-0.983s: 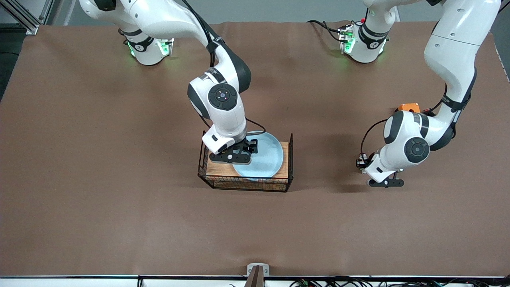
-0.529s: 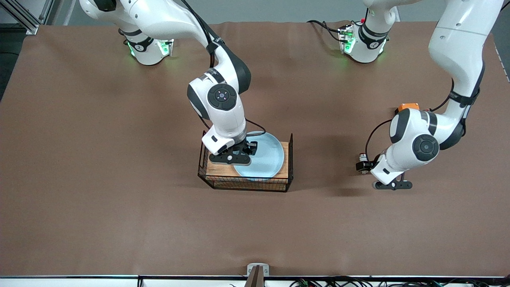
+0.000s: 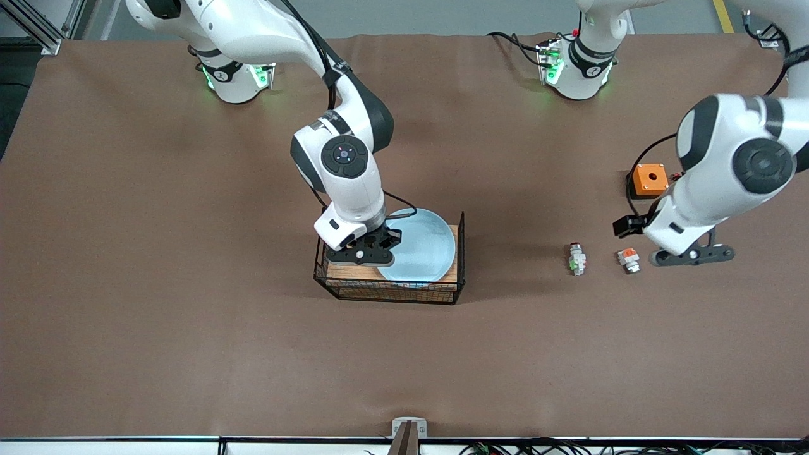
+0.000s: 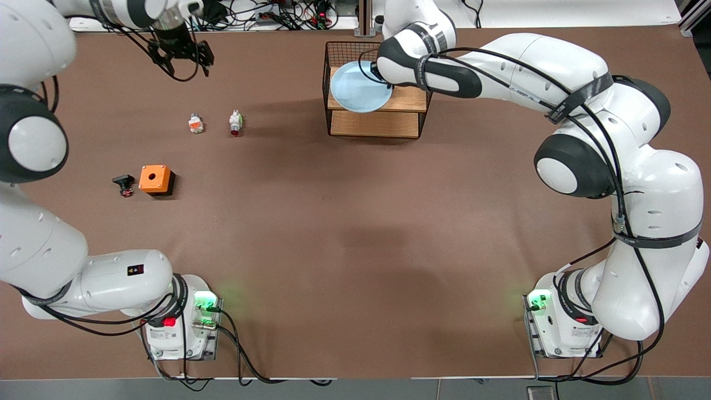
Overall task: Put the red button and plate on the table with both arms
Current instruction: 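Grasp the plate rim with the right gripper while the left withdraws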
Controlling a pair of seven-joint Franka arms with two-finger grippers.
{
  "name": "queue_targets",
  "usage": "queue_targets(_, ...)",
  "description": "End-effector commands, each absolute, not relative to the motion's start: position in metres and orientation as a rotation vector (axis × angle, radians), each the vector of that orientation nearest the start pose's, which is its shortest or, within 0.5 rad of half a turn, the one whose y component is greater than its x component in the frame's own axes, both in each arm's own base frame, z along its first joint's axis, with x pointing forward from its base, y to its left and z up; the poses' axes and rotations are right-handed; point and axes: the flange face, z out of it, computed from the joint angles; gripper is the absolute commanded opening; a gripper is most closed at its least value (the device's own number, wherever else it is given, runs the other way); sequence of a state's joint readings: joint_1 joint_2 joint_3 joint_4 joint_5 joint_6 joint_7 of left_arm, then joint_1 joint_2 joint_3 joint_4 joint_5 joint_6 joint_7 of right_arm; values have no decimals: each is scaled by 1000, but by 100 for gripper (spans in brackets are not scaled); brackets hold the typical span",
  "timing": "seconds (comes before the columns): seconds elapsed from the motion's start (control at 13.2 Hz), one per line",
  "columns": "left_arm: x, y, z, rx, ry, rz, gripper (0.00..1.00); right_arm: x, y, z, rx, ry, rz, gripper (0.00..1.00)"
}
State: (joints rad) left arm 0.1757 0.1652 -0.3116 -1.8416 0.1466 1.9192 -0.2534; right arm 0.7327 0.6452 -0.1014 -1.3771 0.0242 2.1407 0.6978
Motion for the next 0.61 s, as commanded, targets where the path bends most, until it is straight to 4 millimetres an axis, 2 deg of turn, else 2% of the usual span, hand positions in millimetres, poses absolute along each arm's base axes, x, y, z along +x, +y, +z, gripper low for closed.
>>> queue_targets(0.0,581,-55,480,-3065,-142,115,99,591,444,343,-3094,78,-174,2)
queue_targets(0.15,580,-52,517,-3057,-157,159,100,592,443,343,-3094,80,-174,1)
queue_targets(0.53,576,-42,581,-3082,-210,160,100,599,432,346,-3098,74,-171,0)
